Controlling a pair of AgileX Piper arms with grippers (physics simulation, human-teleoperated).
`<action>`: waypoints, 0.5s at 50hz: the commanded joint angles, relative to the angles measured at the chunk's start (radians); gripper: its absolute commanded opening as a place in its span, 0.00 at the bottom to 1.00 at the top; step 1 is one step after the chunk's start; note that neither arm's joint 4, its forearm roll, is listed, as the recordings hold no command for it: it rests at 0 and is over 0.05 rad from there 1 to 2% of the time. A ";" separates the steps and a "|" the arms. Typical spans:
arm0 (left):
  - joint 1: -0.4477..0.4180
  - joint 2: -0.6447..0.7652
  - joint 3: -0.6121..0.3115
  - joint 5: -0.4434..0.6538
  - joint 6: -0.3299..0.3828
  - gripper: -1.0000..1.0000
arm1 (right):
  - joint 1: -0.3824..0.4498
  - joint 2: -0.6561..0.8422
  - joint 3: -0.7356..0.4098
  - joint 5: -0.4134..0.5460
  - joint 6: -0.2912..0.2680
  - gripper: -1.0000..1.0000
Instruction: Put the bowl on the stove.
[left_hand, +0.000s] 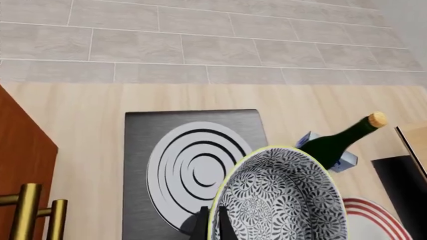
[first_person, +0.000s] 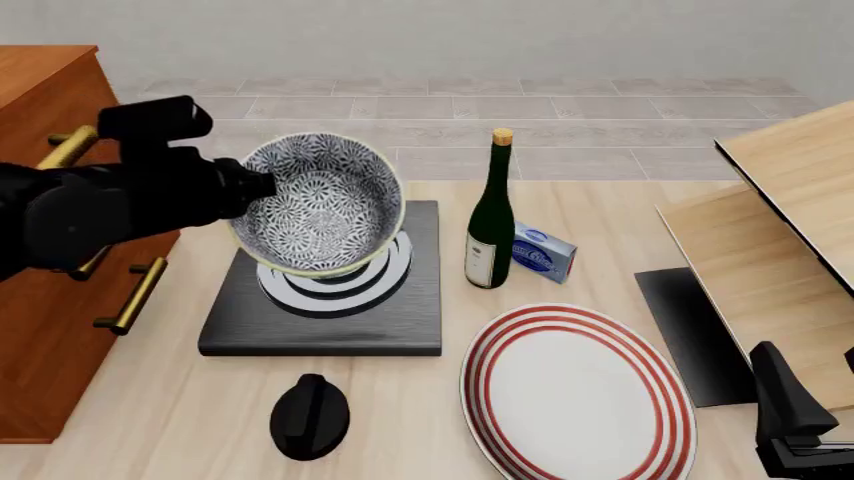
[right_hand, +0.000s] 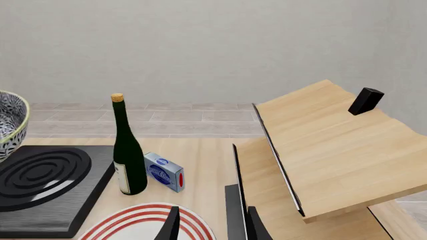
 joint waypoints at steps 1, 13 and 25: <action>0.012 0.025 -0.007 -0.026 0.016 0.00 | 0.000 0.000 0.000 0.000 0.000 1.00; 0.032 0.055 -0.001 -0.066 0.033 0.00 | 0.000 0.000 0.000 0.000 0.000 1.00; 0.039 0.089 0.011 -0.104 0.042 0.00 | 0.000 0.000 0.000 0.000 0.000 1.00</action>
